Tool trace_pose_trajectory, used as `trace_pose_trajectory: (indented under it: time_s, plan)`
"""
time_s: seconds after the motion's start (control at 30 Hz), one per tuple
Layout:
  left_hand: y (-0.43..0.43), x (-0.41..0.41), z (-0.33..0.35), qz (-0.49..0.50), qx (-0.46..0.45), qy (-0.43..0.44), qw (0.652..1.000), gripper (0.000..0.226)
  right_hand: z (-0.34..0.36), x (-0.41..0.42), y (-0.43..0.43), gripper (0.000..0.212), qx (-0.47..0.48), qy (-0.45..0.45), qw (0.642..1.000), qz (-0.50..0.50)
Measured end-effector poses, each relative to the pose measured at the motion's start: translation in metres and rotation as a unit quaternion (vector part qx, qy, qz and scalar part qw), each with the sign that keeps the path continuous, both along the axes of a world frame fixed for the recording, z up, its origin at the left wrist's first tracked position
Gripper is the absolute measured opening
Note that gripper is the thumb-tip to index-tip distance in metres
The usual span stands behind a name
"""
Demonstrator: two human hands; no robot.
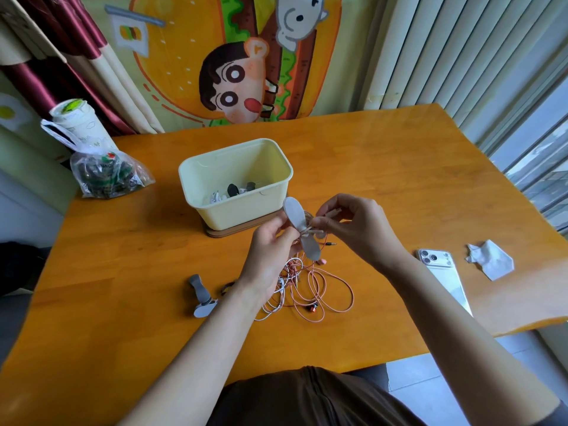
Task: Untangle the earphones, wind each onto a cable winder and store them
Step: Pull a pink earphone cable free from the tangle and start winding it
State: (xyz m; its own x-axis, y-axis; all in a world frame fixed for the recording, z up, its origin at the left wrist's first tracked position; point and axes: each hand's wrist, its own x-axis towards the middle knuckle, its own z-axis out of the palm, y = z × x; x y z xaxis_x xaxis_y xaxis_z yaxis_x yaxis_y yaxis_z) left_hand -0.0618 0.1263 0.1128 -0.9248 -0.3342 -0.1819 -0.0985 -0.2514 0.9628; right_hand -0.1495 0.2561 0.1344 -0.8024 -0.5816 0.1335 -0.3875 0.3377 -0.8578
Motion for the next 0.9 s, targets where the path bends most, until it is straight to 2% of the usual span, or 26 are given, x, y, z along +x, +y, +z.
trace_pose_trajectory:
  time_s: [0.1,0.2,0.3,0.47,0.67,0.8,0.9]
  plan:
    - [0.001,0.001,0.002,0.0,-0.002,0.006,1.0,0.033,-0.002,0.002,0.0,0.013,-0.027,-0.013,1.0,0.001]
    - [-0.001,0.001,0.006,-0.003,0.002,0.01,1.0,0.038,-0.001,0.002,-0.002,0.014,-0.029,0.014,0.999,0.004]
    - [-0.004,0.0,0.008,0.013,0.052,0.015,0.998,0.037,0.001,-0.001,-0.004,0.013,-0.02,0.033,0.999,0.003]
    - [-0.001,0.002,0.006,0.033,0.09,0.01,0.995,0.018,0.005,0.002,-0.006,0.013,-0.018,0.075,0.997,0.001]
    - [0.0,-0.003,0.001,0.098,0.189,-0.014,0.977,0.029,0.004,0.011,-0.01,0.009,-0.021,0.099,0.995,-0.015]
    - [0.002,-0.008,0.004,0.13,0.223,-0.009,0.966,0.034,-0.006,0.022,-0.014,0.007,-0.033,0.173,0.983,-0.05]
    - [0.003,-0.012,0.007,0.15,0.209,0.015,0.966,0.035,-0.007,0.028,-0.015,0.005,-0.069,0.124,0.986,-0.085]
